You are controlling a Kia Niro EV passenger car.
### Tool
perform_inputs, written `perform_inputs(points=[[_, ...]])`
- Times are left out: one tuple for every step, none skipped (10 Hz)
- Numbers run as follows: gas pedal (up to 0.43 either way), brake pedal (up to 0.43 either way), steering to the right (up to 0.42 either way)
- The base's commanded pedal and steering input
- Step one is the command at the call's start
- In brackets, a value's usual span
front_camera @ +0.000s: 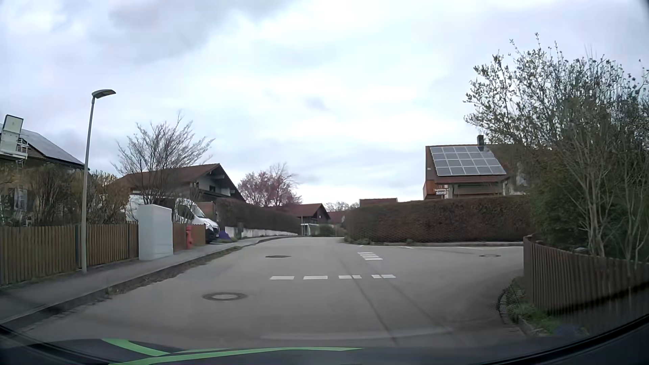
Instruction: Follow the waypoints while adhering to traffic rules and regulations
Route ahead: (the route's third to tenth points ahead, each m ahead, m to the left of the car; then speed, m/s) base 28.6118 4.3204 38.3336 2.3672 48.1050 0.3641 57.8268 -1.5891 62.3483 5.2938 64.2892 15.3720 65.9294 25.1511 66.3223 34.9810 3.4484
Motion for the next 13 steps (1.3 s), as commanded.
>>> perform_inputs(points=[[0.0,0.0,0.014],[0.0,0.0,0.01],[0.0,0.0,0.006],[0.0,0.0,0.001],[0.039,0.0,-0.003],[0.059,0.0,-0.007],[0.067,0.0,-0.01],[0.087,0.0,-0.015],[0.098,0.0,-0.018],[0.11,0.0,-0.02],[0.118,0.0,-0.02],[0.138,0.0,-0.02],[0.157,0.0,-0.02]])
